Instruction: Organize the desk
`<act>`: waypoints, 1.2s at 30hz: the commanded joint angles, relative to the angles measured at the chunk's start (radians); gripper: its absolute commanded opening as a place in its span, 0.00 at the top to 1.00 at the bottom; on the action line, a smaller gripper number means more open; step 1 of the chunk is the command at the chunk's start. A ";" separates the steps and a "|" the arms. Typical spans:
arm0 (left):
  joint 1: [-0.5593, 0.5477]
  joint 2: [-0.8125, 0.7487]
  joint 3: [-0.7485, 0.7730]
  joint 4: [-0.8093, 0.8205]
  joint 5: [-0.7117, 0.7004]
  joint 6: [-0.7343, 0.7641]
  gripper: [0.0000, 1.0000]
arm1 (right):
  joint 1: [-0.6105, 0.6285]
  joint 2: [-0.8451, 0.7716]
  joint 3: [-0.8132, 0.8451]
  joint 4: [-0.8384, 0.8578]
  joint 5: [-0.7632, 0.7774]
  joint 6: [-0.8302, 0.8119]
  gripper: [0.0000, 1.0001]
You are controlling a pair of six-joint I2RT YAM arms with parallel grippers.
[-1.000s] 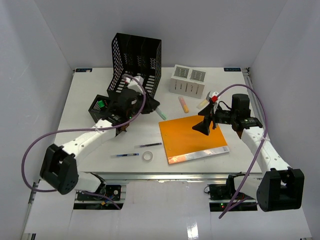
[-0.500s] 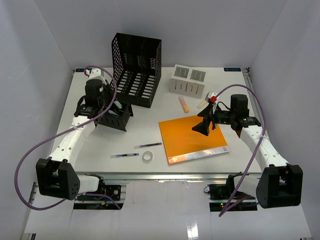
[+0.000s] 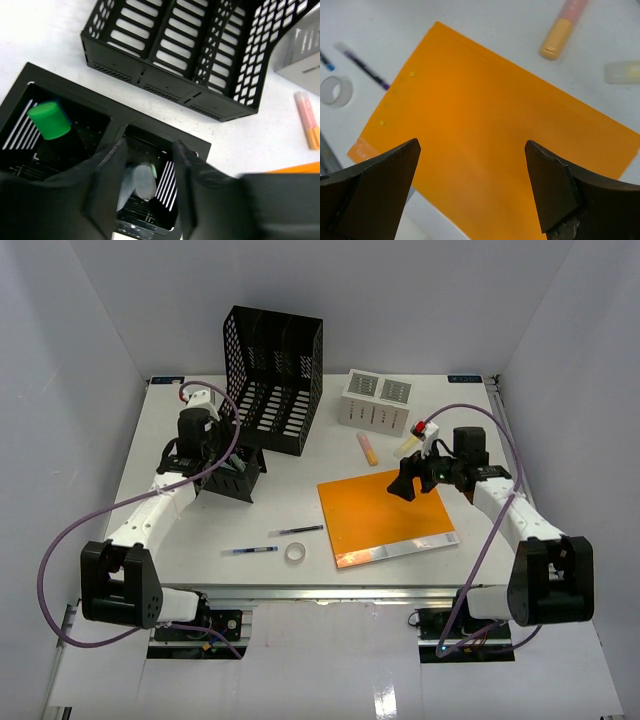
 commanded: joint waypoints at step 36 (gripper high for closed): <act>0.007 -0.475 -0.234 0.195 0.284 -0.007 0.02 | 0.096 0.729 0.530 0.064 0.970 0.673 0.39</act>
